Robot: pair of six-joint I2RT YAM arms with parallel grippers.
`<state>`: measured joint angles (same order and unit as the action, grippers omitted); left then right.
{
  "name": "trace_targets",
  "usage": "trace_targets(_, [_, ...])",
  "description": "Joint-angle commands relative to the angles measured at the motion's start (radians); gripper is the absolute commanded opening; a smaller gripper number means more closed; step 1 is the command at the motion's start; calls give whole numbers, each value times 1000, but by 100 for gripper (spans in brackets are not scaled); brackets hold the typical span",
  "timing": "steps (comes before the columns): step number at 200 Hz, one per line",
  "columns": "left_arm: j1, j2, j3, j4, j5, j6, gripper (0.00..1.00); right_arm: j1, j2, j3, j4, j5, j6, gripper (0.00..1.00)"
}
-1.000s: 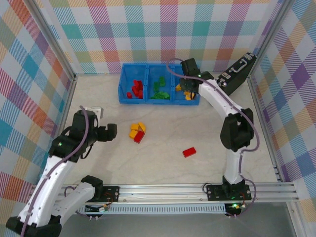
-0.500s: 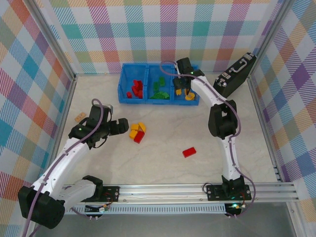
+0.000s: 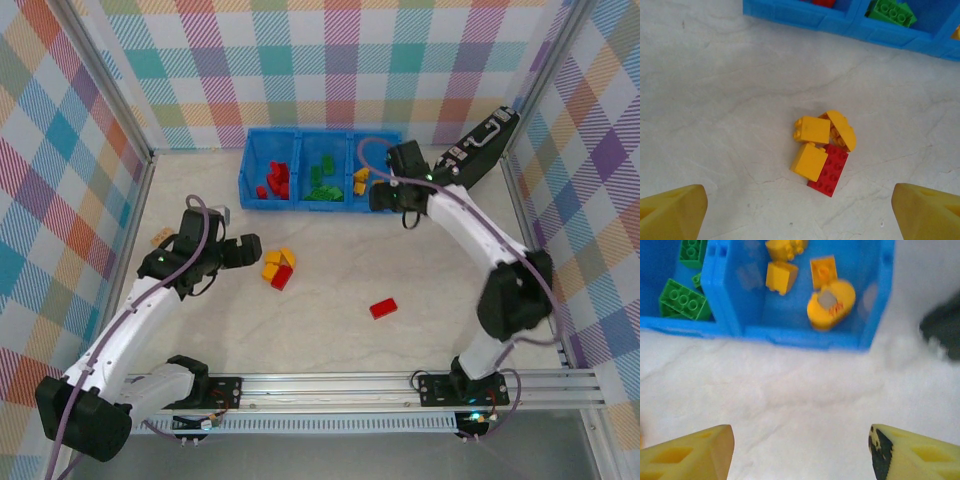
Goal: Sort the legos into containers by color
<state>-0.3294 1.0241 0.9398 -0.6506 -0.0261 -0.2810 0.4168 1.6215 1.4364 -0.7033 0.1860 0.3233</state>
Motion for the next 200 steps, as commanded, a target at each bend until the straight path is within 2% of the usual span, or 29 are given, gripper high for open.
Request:
trace_targets(1, [-5, -2, 43, 10, -6, 60, 95, 50, -118, -204, -85, -45, 361, 72])
trace_targets(21, [-5, -10, 46, -1, -6, 90, 95, 89, -236, -345, -111, -39, 553, 72])
trace_targets(48, [0, -34, 30, 0, -7, 112, 97, 170, -353, -451, -157, -23, 814, 75])
trace_targets(67, [9, -50, 17, 9, -2, 120, 97, 241, -375, -480, -197, 17, 970, 77])
trace_targets(92, [20, -73, -4, 22, 4, 130, 98, 277, -380, -538, -166, 22, 1112, 78])
trace_targets(135, [32, -102, -4, 9, -8, 154, 99, 305, -358, -620, -93, 7, 1263, 78])
trace_targets(200, [36, -110, -15, 7, -11, 163, 99, 316, -264, -667, 32, -29, 1273, 75])
